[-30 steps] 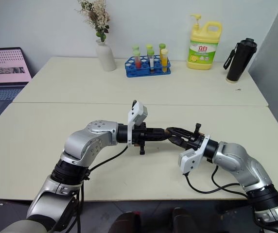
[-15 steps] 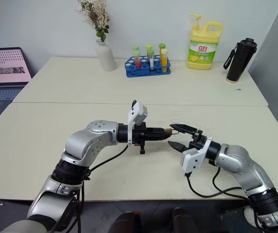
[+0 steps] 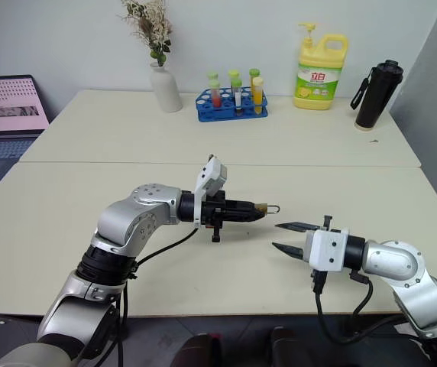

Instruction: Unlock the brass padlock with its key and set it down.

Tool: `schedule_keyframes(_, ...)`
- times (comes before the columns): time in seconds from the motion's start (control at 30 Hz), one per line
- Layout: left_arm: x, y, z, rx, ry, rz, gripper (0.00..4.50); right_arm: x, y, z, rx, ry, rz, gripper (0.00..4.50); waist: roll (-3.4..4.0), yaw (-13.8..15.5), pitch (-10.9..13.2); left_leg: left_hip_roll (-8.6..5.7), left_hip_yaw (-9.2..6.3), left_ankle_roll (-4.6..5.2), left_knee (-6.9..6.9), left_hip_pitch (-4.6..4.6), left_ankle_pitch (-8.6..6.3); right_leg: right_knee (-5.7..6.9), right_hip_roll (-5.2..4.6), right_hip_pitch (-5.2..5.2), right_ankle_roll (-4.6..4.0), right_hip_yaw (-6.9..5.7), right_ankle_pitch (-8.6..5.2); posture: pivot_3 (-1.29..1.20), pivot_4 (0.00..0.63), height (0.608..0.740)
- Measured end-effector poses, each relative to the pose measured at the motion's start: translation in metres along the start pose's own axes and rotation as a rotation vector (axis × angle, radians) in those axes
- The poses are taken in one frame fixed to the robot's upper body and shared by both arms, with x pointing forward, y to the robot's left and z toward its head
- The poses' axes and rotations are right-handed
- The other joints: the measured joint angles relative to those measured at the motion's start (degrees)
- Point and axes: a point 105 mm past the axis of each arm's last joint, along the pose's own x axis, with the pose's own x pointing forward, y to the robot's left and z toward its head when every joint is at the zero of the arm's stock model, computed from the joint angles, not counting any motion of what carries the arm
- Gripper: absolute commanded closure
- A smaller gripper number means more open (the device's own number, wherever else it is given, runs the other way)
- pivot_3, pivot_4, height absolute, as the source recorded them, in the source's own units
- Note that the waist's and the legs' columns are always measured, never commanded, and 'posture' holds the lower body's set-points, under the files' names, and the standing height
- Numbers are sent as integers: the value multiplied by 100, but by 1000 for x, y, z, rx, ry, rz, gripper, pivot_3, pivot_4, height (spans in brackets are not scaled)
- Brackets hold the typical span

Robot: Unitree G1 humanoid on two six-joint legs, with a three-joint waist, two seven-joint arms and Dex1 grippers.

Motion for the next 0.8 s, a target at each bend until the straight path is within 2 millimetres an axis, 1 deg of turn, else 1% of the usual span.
schedule_keyframes(0.03,0,0,0,5,1,-3,4363,2,-3,1,24,-8,-10,4452,0,1,0,0,0,0,0,0,0,0,0,0,0,0,0,0,150,740)
schedule_keyframes(0.07,-1,-1,0,17,8,-9,4363,3,-7,3,50,-17,-26,4500,0,0,0,0,-1,0,0,-1,0,0,0,0,0,-1,0,0,150,740)
schedule_keyframes(0.17,-3,-6,-1,48,26,-30,4363,7,-18,6,100,-34,-62,4500,0,3,0,1,-2,0,-1,-1,0,-2,0,-1,0,-1,0,0,150,740)
schedule_keyframes(0.27,-6,-10,1,74,31,-41,4363,10,-24,9,110,-33,-67,4500,0,5,0,1,-1,0,-1,-3,0,-4,0,-1,1,-1,0,0,150,740)
schedule_keyframes(0.37,-7,-11,-3,64,32,-42,4363,12,-29,7,121,-33,-74,4500,0,4,0,1,-1,0,-1,-3,0,-4,-1,-1,1,-2,0,0,150,740)
schedule_keyframes(0.57,-7,-18,1,84,26,-71,4363,14,-32,3,129,-23,-50,4500,0,4,0,1,-1,1,-1,-4,0,-4,-1,-1,1,-1,0,0,150,740)
schedule_keyframes(0.8,-11,-25,-1,71,35,-107,4363,13,-27,-3,120,-12,14,4500,0,4,0,1,-1,1,-1,-4,-1,-5,0,-1,1,-3,0,0,150,740)
